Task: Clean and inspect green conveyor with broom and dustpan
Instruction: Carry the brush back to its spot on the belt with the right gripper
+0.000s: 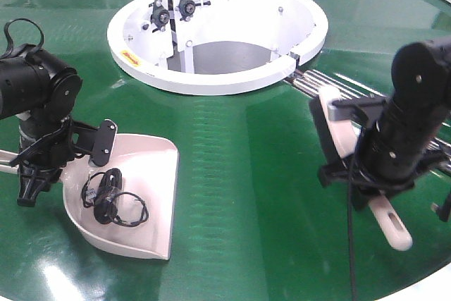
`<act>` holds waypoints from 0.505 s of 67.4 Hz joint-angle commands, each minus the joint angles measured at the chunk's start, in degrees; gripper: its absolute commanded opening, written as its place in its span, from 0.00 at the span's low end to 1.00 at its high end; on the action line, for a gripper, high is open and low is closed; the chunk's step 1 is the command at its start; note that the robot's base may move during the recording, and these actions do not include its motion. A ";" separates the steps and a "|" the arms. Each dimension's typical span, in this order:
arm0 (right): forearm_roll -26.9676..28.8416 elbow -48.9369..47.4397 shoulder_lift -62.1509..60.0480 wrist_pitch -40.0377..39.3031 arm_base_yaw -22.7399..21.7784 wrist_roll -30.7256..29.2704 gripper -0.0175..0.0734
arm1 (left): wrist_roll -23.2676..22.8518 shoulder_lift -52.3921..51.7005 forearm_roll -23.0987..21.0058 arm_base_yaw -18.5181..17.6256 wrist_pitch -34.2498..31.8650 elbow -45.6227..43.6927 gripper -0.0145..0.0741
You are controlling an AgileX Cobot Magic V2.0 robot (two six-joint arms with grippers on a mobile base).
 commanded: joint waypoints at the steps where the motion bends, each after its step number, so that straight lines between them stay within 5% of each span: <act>1: -0.53 0.75 -2.46 0.91 -0.68 -1.39 0.19 | 0.35 -2.67 0.85 -0.39 2.81 -1.58 0.16; 34: -2.99 3.09 -0.38 1.98 -0.68 -3.16 0.19 | 0.35 -2.67 0.85 -0.39 2.81 -1.58 0.16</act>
